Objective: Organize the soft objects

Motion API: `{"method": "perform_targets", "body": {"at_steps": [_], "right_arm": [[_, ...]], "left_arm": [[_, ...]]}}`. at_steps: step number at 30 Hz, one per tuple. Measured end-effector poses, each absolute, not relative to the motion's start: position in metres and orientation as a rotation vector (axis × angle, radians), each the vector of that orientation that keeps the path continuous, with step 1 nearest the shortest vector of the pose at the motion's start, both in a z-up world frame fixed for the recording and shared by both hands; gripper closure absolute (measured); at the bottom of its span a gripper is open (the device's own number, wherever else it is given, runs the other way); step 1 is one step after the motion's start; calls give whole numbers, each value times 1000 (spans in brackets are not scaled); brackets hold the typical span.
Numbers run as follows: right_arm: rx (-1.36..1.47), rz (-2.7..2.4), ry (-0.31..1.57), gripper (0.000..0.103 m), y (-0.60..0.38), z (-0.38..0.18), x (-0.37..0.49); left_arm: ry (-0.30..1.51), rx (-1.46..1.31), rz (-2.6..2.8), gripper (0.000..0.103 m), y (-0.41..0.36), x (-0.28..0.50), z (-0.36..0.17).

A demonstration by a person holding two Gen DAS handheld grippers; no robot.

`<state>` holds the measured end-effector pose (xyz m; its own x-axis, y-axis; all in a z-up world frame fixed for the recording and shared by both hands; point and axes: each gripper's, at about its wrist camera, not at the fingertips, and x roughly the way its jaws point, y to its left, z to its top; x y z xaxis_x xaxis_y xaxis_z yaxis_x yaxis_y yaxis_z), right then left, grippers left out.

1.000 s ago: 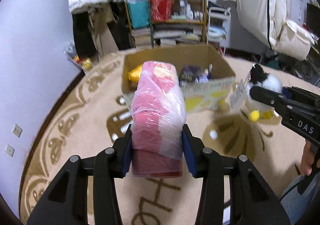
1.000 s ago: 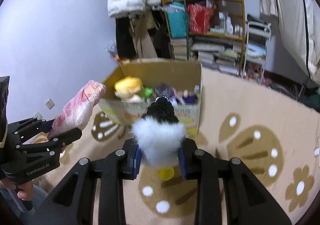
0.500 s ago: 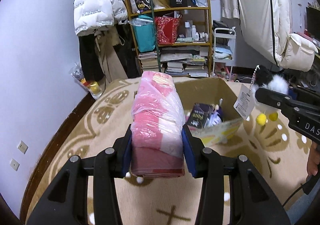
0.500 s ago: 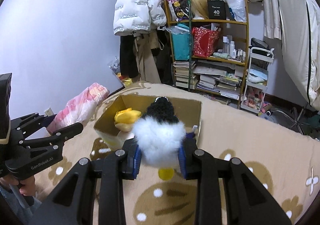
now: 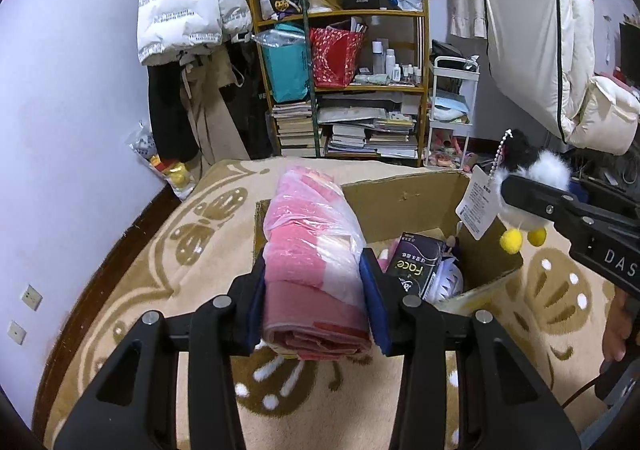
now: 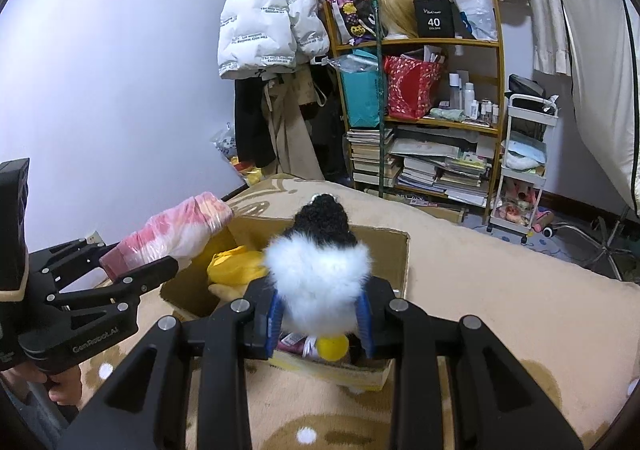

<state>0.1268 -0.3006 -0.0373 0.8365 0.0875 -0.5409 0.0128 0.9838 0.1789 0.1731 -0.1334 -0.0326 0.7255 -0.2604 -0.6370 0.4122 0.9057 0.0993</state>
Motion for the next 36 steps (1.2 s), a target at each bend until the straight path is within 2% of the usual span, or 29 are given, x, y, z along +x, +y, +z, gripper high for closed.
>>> {"method": "perform_targets", "body": {"at_steps": [11,14,15,17,20,21,22,24,27,36], "right_arm": [[171,45,677,66,-293,-77,149],[167,46,681,66,-293,-78,147],[166,46,678,65,-293,-78,146],[167,49,670,59,-293,-75,143],[172,46,663,58,-294,-69,137],[176,45,660,56,-295,-67,134],[181,41,655,50,-295,-64,132],[181,33,642,43,-295,-58,122],[179,28,629,42,-294,-48,110],[205,26,533,11,-288,-8,59]], "left_arm": [[712,236,-368,65,-137,186,-53],[726,225,-360,54,-134,188,-52],[721,221,-353,47,-132,187,-51],[704,216,-338,46,-128,185,-48],[711,207,-327,42,-122,182,-42],[712,202,-322,37,-120,181,-40],[708,194,-314,35,-117,178,-38],[700,188,-307,34,-111,172,-33],[687,194,-297,27,-105,159,-24],[623,201,-275,16,-83,112,7]]}}
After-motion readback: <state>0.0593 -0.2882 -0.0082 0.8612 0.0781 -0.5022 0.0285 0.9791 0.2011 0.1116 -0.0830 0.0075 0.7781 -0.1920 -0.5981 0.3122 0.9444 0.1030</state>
